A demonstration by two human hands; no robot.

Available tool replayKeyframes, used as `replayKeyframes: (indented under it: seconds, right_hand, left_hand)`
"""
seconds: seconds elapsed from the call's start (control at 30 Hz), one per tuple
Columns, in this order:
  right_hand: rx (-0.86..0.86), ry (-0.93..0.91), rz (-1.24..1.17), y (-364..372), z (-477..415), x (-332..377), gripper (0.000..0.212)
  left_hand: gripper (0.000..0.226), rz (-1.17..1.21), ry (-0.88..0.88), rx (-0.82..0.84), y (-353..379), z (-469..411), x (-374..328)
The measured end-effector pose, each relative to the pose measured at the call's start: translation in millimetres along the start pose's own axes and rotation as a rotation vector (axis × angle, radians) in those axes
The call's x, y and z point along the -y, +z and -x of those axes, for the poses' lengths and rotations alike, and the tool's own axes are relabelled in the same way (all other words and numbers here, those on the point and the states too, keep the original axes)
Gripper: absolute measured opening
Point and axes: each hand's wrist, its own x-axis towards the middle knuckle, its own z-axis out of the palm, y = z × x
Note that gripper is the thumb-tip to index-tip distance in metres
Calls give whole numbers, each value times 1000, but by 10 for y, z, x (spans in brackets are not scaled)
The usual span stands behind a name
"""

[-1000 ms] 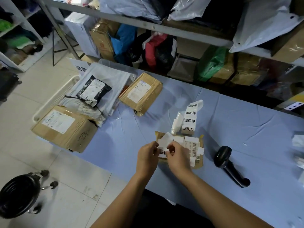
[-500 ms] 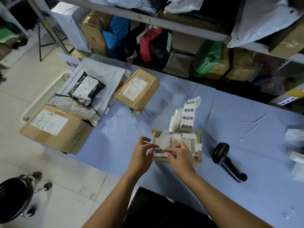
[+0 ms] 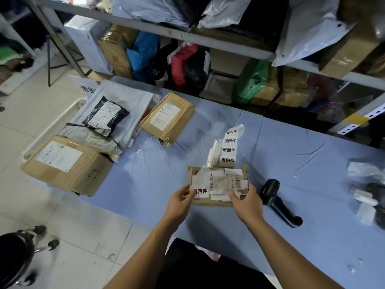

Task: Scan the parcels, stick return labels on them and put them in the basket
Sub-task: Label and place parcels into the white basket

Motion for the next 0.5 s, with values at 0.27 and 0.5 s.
replayKeyframes:
  seconds: [0.27,0.5]
  right_hand:
    - [93,-207,-134,-202,70,165,52]
    - [214,-393,-126,-4,526,823,53]
  left_hand:
    - [22,5,101,-171,-155,641,-310]
    - [22,15,158,-388,-745,1244,-521]
